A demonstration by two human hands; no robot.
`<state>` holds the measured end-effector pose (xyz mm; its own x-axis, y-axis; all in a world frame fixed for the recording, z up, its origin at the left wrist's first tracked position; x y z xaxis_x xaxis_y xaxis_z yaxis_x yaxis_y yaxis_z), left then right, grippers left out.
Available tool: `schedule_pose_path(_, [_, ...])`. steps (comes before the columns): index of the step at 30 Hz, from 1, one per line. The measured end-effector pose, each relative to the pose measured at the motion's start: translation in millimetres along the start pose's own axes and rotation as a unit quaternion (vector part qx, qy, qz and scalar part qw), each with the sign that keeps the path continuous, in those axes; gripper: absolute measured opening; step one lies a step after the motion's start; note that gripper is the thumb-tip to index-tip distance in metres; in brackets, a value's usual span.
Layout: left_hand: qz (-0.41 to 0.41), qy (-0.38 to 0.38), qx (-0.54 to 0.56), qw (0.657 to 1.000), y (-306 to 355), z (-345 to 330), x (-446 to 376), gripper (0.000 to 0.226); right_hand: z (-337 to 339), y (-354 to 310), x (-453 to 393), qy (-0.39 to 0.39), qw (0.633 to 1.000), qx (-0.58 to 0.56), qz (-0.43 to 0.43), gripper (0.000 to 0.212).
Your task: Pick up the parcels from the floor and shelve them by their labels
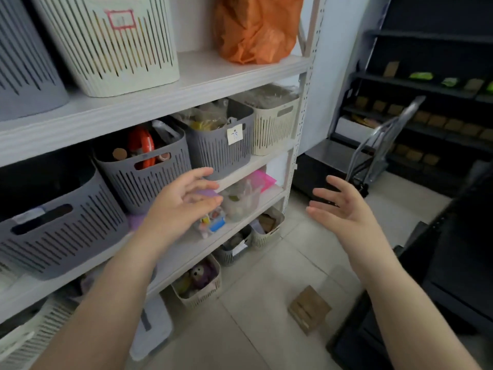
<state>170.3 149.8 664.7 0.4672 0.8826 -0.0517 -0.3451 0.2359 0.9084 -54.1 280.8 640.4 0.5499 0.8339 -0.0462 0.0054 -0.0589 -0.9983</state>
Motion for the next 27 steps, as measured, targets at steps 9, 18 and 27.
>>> schedule_pose_path(9, [0.005,-0.091,-0.013,0.996,-6.1,-66.6,-44.6,0.042,62.3,24.7,7.6,0.102,0.994,0.016,-0.030,0.065])
schedule_pose_path(18, [0.000,-0.140,-0.006,0.990,3.5,-128.6,-63.2,0.049,120.3,31.4,14.3,0.146,0.987,0.027,-0.063,0.067])
schedule_pose_path(27, [0.018,-0.179,-0.011,0.984,-11.3,-161.3,-65.8,0.044,132.8,58.1,20.3,0.158,0.983,0.023,-0.087,0.067])
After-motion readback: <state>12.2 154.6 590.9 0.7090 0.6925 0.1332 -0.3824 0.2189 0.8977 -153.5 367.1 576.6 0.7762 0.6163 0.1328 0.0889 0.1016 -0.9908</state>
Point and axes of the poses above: each hand's wrist, its own x-axis away from the middle knuckle, its own z-axis out of the back of the hand, y = z × x, the point moved 7 cm from there along -x, towards the middle knuckle, and after that the axes turned 5 degrees about -x, right-handed, at the moved point
